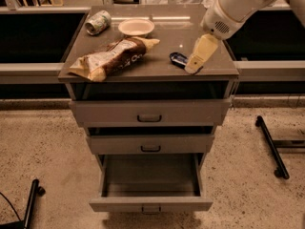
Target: Place rxbar blueberry into bottom drawer
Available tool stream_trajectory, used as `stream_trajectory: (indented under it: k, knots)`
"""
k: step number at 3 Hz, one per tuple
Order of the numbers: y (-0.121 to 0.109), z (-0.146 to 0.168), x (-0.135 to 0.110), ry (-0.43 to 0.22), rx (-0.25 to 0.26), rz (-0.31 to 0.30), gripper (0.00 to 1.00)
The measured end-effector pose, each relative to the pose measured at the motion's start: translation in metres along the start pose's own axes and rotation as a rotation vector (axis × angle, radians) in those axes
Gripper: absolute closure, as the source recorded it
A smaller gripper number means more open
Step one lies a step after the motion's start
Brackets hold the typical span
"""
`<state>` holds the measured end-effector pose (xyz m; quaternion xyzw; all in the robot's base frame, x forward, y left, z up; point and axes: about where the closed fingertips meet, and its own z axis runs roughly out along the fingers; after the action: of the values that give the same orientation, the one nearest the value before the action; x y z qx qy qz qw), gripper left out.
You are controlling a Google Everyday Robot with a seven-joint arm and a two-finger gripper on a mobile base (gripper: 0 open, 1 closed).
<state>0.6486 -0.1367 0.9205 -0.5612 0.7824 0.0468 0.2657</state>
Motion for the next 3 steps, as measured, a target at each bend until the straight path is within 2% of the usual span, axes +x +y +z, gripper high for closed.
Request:
stream_trajectory:
  k: [1, 2, 3]
  knots:
    - [-0.017, 0.024, 0.004, -0.024, -0.013, 0.034, 0.00]
    - [-0.026, 0.049, 0.000, -0.047, -0.048, 0.055, 0.00]
    - [-0.028, 0.070, -0.004, -0.052, -0.079, 0.059, 0.07]
